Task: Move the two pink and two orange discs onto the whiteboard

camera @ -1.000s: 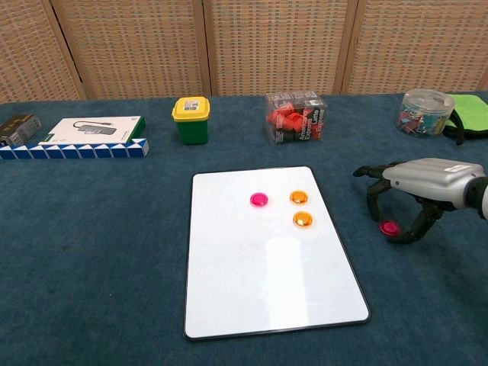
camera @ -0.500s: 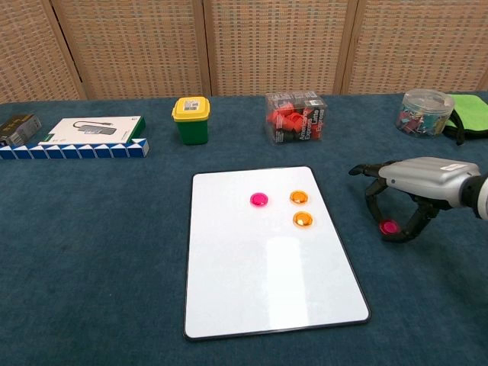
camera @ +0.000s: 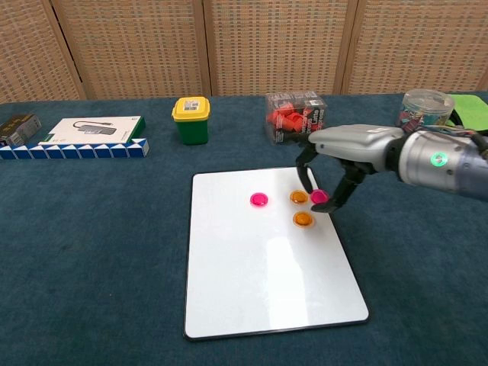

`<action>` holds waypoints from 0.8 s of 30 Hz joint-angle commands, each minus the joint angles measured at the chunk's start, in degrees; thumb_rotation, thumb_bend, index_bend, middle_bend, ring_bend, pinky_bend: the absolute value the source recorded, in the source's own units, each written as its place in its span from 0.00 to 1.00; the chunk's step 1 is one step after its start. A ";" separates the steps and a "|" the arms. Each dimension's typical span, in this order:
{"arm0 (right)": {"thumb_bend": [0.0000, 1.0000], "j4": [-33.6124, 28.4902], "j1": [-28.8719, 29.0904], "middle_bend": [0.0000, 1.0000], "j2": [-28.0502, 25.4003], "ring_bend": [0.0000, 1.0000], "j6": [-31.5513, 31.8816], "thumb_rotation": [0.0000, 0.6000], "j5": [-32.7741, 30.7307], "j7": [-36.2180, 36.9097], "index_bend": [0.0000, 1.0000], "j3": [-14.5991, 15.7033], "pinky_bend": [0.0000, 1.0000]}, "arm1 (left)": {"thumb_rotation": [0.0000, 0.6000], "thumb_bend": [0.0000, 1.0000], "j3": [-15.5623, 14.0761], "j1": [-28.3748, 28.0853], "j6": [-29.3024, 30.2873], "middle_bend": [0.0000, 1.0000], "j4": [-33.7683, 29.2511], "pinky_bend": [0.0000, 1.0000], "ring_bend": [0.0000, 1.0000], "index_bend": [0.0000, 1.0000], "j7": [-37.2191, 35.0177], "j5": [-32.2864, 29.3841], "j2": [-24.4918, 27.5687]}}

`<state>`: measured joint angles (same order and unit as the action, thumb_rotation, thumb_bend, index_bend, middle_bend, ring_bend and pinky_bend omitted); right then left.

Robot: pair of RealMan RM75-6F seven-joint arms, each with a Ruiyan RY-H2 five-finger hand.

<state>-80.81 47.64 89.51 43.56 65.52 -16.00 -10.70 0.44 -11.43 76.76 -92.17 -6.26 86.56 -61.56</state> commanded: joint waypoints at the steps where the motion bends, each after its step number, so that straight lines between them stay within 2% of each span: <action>1: 0.36 0.76 3.93 0.00 4.18 0.00 -1.77 1.00 -6.24 -5.51 0.58 -1.85 0.04 | 1.00 0.00 -0.02 0.01 -0.03 0.00 0.10 0.00 0.00 0.00 -0.17 0.01 0.04; 8: 0.36 2.47 7.00 0.00 7.44 0.00 -0.64 1.00 -11.83 -11.52 0.58 -1.27 0.04 | 1.00 0.00 -0.10 0.18 0.05 0.00 0.22 0.00 0.00 0.00 -1.03 -0.04 0.23; 24: 0.36 5.25 9.38 0.00 9.50 0.00 0.04 1.00 -17.31 -14.82 0.58 0.45 0.04 | 1.00 0.00 -0.12 0.12 -0.13 0.00 0.13 0.00 0.00 0.00 -1.21 -0.01 0.34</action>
<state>-75.59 56.91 98.96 43.54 48.37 -30.82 -10.26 0.33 -11.31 76.63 -92.04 -7.47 86.55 -61.22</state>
